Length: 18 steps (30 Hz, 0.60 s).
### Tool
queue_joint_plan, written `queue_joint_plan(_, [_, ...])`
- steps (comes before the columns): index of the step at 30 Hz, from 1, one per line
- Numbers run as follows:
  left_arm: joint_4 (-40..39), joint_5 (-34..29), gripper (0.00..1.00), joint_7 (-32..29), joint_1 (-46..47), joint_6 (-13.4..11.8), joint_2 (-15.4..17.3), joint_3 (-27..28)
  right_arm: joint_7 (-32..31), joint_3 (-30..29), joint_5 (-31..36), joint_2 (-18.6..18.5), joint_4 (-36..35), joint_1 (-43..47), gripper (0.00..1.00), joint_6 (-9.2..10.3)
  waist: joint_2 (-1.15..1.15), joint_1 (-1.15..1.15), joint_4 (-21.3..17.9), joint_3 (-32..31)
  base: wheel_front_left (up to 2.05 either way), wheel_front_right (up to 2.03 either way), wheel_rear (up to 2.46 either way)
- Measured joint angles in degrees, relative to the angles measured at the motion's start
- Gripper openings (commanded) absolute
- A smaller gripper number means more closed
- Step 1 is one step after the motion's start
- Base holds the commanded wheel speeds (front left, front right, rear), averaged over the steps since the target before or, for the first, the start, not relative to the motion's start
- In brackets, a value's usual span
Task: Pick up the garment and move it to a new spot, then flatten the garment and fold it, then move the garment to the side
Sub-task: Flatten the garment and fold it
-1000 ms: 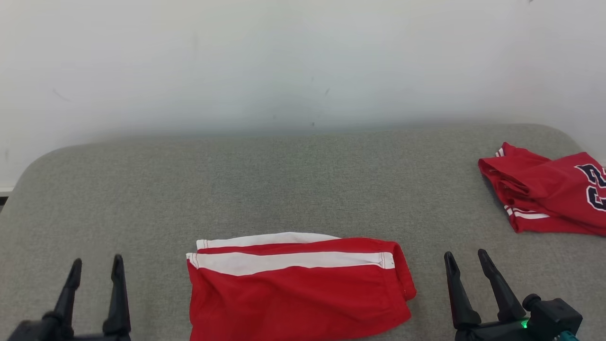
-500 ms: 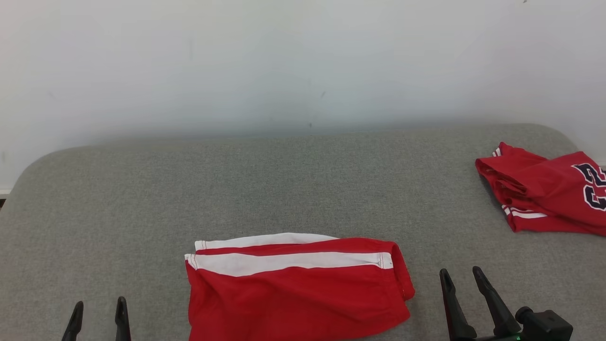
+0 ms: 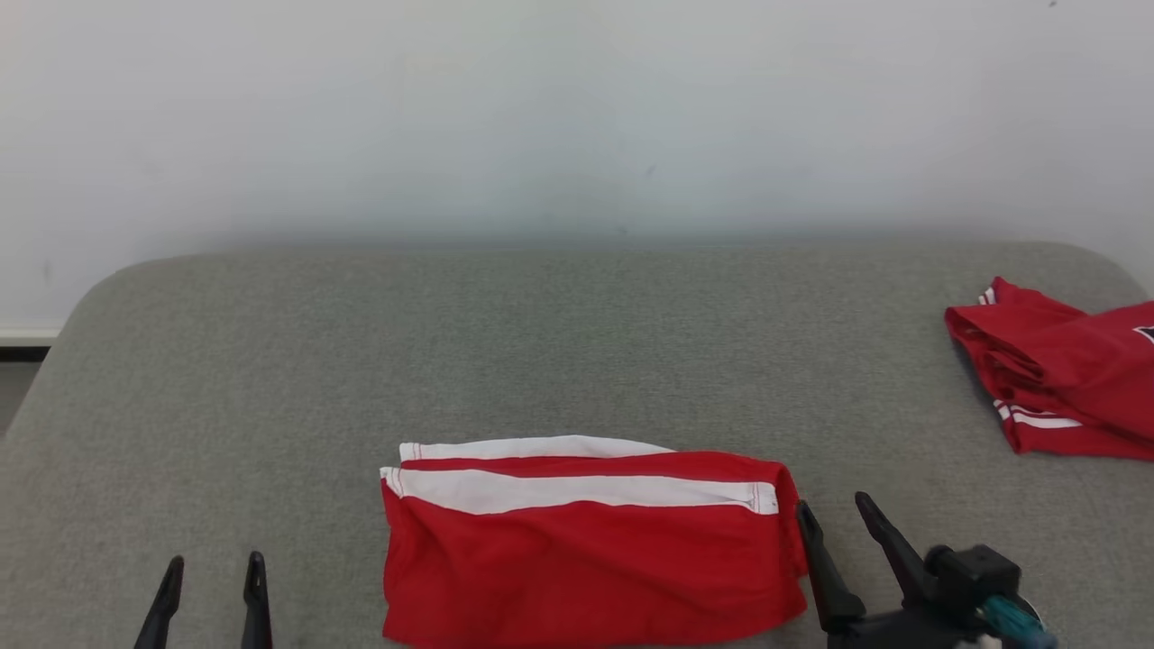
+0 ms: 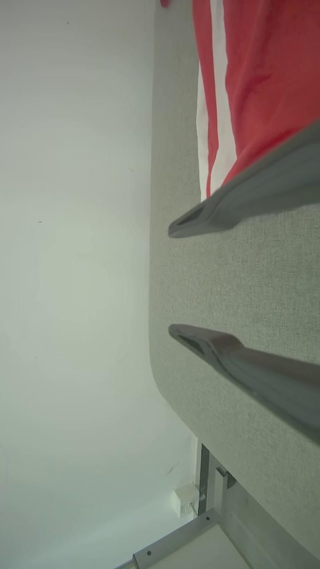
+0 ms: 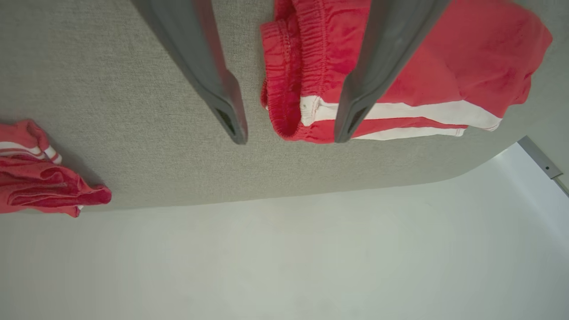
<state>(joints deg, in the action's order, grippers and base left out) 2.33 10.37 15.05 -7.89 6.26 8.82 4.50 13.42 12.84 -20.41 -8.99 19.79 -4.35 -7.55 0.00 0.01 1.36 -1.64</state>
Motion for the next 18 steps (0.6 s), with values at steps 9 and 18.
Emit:
queue_joint_plan(9, [1.9, -1.1, 1.0, 0.0, 1.9, 0.8, -0.7, -1.9, -1.9, -0.4, 2.7, 1.0, 15.1, -7.5, 1.0, 0.0, 0.0, 0.0, 3.5, 1.0, 0.0, 0.0, 0.0])
queue_joint_plan(18, [3.1, -1.2, 1.0, 0.0, 4.0, 0.9, -1.3, -3.5, -1.7, -3.0, 2.5, 3.1, 32.8, -14.0, 1.0, 0.0, 0.0, 0.0, 8.0, 2.9, 0.0, 0.0, 0.0])
